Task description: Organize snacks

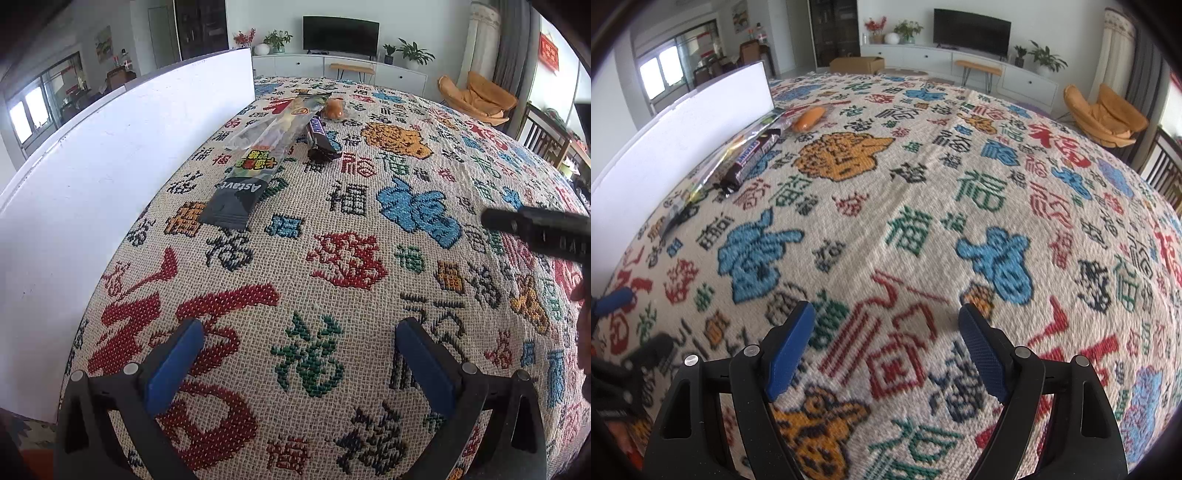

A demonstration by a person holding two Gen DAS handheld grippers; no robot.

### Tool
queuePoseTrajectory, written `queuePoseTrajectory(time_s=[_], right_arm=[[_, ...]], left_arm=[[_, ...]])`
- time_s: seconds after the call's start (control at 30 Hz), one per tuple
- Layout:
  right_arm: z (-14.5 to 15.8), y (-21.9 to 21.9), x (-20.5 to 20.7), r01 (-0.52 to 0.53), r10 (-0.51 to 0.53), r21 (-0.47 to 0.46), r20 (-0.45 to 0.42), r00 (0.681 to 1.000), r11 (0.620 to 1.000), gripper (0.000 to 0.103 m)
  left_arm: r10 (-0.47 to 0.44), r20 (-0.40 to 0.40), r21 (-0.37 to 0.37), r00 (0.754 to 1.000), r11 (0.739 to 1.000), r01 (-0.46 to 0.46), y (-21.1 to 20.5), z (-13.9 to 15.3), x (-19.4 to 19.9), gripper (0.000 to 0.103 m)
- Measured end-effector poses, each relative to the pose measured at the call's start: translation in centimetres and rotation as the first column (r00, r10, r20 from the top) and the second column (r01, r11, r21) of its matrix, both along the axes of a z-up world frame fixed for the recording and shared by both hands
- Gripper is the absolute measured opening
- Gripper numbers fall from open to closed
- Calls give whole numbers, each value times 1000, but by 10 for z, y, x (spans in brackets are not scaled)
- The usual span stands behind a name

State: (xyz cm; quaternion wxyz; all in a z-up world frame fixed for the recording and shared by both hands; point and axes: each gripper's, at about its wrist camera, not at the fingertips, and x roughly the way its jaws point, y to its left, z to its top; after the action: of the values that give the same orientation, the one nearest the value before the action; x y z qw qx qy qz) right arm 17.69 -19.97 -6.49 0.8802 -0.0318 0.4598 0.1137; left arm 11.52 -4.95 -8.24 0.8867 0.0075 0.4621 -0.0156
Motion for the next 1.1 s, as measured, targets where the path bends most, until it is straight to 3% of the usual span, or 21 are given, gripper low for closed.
queuePoseTrajectory(time_s=[0.1,0.17,0.37,0.43,0.47,0.57,0.67,0.83,1.1], right_arm=[[27,39,31,-74,73,37,34,997,997,84],[34,78,56,-145,145,16,6,989,989,82],[12,161,113,-245,235,-52,-142,961,968,79],[4,171,125,-238,223,-81,-167,960,968,68],[0,173,130,-238,220,-85,-182,958,968,48],[-1,168,135,-219,206,-44,-195,959,975,46],[4,157,132,-211,199,-32,-211,957,977,18],[3,112,100,-196,182,-30,-245,952,980,18],[4,-7,17,-59,37,-130,-168,985,990,19]], left_arm=[[0,6,1,1000,1000,0,-1,0,2,103],[-1,7,1,1000,1000,1,-1,0,2,103],[-6,8,2,1000,1000,6,0,0,4,103],[-7,9,1,1000,1000,7,1,0,5,103],[-8,9,1,1000,1000,8,1,0,5,103],[-7,9,1,1000,1000,7,1,-1,4,103],[-7,9,1,1000,1000,7,1,-1,4,103],[-6,9,1,1000,1000,6,1,-1,4,103],[-6,9,1,1000,1000,6,0,-1,3,103]])
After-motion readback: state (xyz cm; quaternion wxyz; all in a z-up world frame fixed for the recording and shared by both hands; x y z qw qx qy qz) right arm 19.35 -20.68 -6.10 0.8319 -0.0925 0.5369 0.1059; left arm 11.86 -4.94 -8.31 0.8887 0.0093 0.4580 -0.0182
